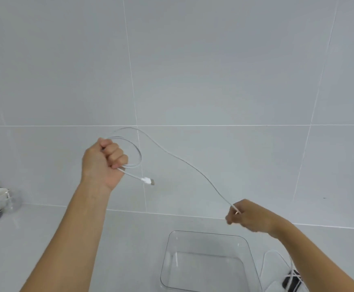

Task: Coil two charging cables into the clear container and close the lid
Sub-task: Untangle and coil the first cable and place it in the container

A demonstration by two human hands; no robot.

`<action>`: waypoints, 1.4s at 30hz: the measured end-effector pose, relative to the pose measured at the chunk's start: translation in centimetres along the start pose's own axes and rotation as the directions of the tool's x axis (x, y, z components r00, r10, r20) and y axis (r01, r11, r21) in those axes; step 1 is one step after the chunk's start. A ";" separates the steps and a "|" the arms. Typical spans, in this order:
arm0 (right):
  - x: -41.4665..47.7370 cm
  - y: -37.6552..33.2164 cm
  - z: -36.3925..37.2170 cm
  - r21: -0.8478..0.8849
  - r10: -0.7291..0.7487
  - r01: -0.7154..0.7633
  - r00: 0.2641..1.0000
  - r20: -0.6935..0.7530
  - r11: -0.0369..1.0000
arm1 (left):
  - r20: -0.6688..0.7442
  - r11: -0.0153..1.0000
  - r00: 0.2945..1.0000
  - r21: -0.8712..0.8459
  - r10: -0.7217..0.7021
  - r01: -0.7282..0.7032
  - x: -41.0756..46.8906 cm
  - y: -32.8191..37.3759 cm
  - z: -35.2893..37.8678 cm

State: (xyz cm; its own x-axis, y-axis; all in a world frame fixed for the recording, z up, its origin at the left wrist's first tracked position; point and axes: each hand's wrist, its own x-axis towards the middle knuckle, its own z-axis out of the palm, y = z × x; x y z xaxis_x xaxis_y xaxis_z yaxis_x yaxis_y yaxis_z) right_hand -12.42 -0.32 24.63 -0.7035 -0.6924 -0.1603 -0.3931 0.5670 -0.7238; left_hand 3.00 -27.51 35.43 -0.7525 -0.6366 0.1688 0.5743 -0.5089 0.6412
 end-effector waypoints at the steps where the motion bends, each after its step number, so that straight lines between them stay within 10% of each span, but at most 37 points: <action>1: 0.4 1.0 -0.5 0.008 0.030 -0.029 0.994 -0.102 1.000 | -0.008 0.999 1.000 -0.020 0.029 -0.029 0.0 0.8 -0.3; 5: 1.5 4.3 -1.5 -0.091 0.088 -0.137 0.907 -0.413 0.986 | -0.049 0.994 0.993 -0.018 0.110 -0.111 -0.1 3.2 -1.2; 12: -0.4 0.4 -2.2 -0.128 0.007 -0.002 0.999 0.037 0.992 | 0.122 0.884 0.989 0.468 -0.086 0.019 -2.2 -0.1 0.9; 16: -2.6 -4.9 -2.2 0.415 -0.287 0.421 0.892 -0.349 0.807 | 0.128 0.726 0.983 0.688 -0.129 0.006 -3.3 -2.4 2.2; 19: -4.6 -7.7 -2.5 0.731 -0.370 0.453 0.883 -0.289 0.510 | 0.101 0.650 0.990 0.760 -0.099 -0.012 -3.5 -3.6 2.6; 23: -6.6 -9.6 -1.4 0.703 -0.427 0.317 0.904 -0.020 0.637 | 0.064 0.586 0.998 0.809 -0.021 -0.039 -3.4 -4.3 2.5; 27: -5.8 -9.7 -1.3 0.731 -0.210 0.392 0.920 -0.332 0.559 | 0.059 0.609 0.998 0.793 -0.026 -0.031 -3.6 -4.1 2.1; 33: -2.8 -8.3 -2.0 0.343 -0.095 0.539 0.627 -0.773 0.769 | 0.233 0.800 0.916 0.584 -0.327 0.137 -5.5 -3.6 1.4; 37: -1.1 -7.7 -1.4 0.192 -0.109 0.457 0.554 -0.825 0.869 | 0.351 0.859 0.832 0.443 -0.429 0.256 -6.5 -3.2 1.4; 42: 0.3 -6.7 0.4 0.157 -0.149 0.391 0.645 -0.750 0.907 | 0.560 0.934 0.750 0.163 -0.354 0.319 -5.7 -2.9 0.6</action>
State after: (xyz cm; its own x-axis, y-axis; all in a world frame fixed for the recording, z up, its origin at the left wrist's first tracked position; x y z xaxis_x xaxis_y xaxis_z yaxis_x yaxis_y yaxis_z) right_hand -9.75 -4.52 29.15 -0.8390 -0.1966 0.5074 -0.5391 0.1734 -0.8242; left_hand 5.41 -22.09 33.08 -0.9475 0.0270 0.3186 0.2439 -0.5832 0.7748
